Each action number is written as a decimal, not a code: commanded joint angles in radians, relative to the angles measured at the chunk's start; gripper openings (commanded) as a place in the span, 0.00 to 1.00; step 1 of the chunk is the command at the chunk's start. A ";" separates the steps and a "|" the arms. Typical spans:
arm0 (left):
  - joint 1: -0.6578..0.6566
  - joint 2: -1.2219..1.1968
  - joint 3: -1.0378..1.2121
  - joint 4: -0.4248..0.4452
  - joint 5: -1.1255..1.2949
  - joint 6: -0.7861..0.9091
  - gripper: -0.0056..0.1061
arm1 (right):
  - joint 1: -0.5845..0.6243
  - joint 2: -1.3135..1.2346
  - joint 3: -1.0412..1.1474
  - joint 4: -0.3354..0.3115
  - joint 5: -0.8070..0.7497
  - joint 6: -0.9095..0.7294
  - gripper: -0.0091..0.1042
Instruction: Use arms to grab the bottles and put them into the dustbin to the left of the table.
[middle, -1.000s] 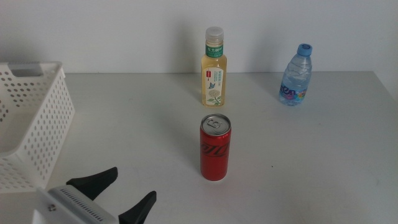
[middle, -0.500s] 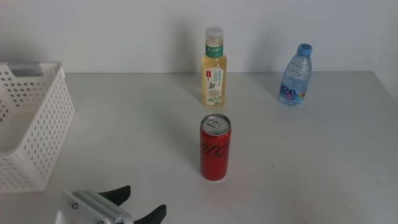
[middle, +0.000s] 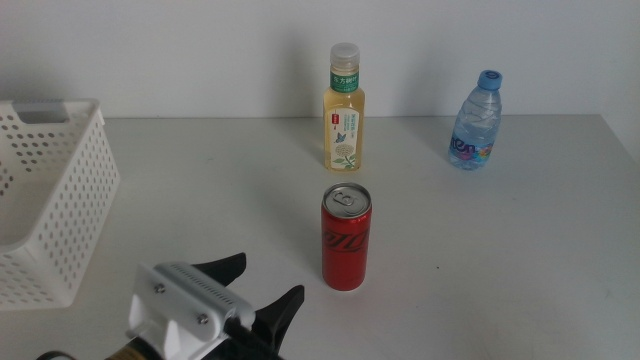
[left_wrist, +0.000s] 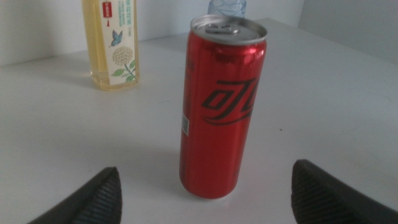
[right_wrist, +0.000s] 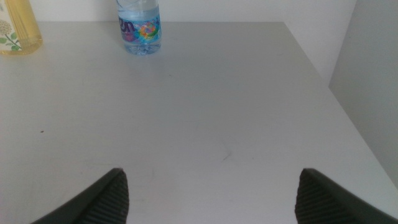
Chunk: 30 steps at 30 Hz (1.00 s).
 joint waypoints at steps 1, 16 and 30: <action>-0.008 -0.005 -0.070 0.006 -0.017 0.019 0.89 | -0.007 -0.022 -0.009 -0.016 -0.072 -0.009 0.91; -0.006 0.258 -0.383 0.075 0.017 0.008 0.89 | -0.007 -0.022 -0.009 -0.016 -0.072 -0.009 0.91; -0.006 0.417 -0.562 0.075 0.020 -0.027 0.85 | -0.007 -0.022 -0.009 -0.016 -0.072 -0.009 0.91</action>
